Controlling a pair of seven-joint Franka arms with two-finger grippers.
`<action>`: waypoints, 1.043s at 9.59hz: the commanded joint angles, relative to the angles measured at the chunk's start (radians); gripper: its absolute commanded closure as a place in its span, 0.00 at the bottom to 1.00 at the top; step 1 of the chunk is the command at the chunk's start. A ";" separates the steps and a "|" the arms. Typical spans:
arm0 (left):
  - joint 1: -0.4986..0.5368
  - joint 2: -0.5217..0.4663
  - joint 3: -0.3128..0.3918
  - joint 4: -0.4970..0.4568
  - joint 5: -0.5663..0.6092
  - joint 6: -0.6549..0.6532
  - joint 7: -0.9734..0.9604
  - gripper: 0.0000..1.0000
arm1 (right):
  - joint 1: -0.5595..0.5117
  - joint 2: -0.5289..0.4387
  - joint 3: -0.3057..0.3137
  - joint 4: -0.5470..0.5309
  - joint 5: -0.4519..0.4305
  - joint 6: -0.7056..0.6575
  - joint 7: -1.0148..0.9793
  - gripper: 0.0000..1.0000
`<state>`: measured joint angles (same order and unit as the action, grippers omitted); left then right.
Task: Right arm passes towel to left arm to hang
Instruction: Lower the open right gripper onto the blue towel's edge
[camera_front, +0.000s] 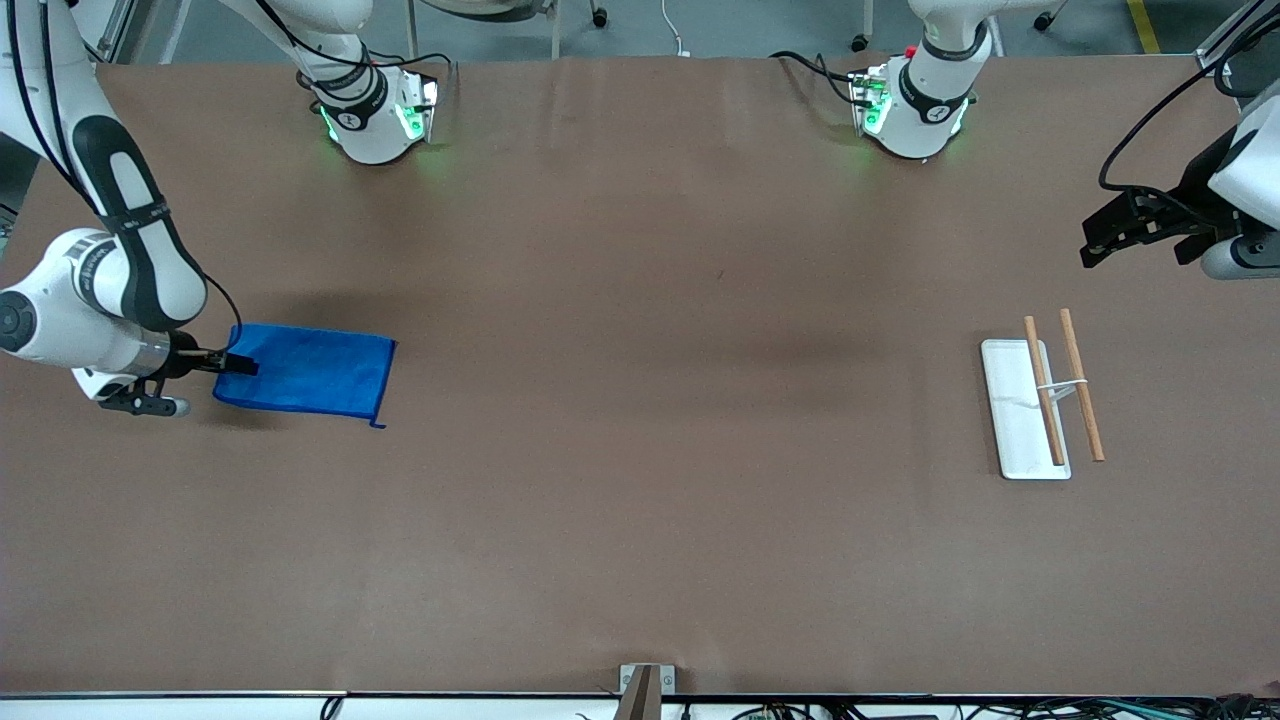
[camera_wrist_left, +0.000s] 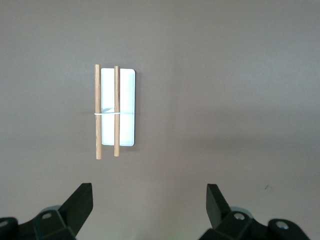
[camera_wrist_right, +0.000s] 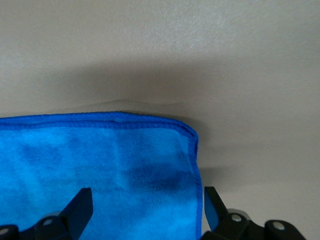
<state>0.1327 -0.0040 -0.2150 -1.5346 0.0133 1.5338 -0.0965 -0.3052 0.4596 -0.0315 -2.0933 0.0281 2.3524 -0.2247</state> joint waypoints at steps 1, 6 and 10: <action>0.002 0.010 -0.004 -0.021 0.001 0.008 0.011 0.00 | 0.000 0.014 0.019 0.001 0.047 0.016 -0.015 0.02; -0.001 0.010 -0.009 -0.025 0.001 0.008 0.004 0.00 | 0.067 0.014 0.022 -0.045 0.064 0.046 -0.009 0.03; -0.001 0.010 -0.012 -0.021 0.001 0.008 0.014 0.00 | 0.103 0.028 0.021 -0.079 0.065 0.091 0.016 0.05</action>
<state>0.1287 -0.0038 -0.2241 -1.5333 0.0132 1.5338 -0.0965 -0.2059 0.4815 -0.0102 -2.1463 0.0771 2.4245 -0.2162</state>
